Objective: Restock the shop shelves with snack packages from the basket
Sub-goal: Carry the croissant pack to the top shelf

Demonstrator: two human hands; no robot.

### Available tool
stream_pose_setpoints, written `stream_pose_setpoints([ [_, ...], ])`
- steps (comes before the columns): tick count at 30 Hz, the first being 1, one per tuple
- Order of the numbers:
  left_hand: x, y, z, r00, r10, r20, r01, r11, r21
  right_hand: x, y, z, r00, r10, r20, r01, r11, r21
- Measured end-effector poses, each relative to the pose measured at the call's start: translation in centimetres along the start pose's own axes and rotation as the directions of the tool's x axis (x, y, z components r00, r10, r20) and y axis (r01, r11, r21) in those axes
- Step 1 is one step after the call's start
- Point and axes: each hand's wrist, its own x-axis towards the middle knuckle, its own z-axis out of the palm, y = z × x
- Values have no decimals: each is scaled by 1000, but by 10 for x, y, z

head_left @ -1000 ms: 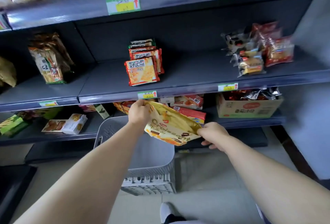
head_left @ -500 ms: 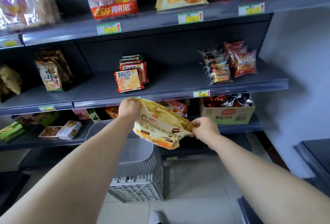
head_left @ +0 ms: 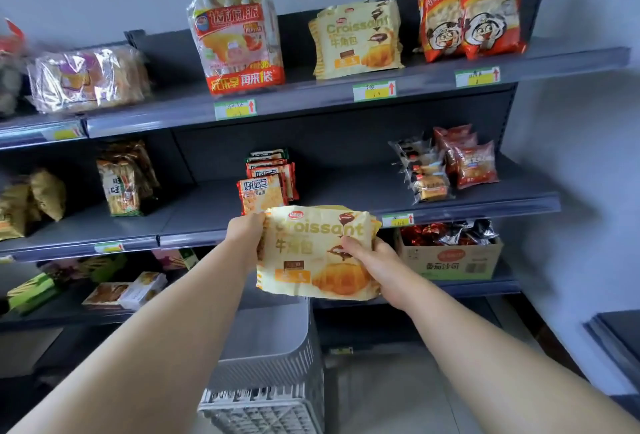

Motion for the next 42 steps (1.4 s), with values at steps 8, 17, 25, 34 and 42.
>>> stream_pose_setpoints([
  [8, -4, 24, -6, 889, 84, 451, -189, 963, 193, 19, -50, 7, 970, -137, -199, 133, 990, -33],
  [17, 15, 46, -3, 811, 189, 554, -295, 949, 108, 38, -96, 14, 740, -665, -104, 264, 429, -864],
  [25, 33, 52, -6, 830, 202, 519, -283, 956, 80, 54, -90, 29, 786, -607, -115, 197, 422, -885],
  [34, 32, 78, 12, 832, 283, 477, -271, 958, -96, 49, -87, 35, 791, -508, -341, 286, 799, -529],
  [42, 10, 119, 47, 807, 383, 450, -305, 922, -239, 36, -133, 20, 619, -700, -355, 330, 643, -692],
])
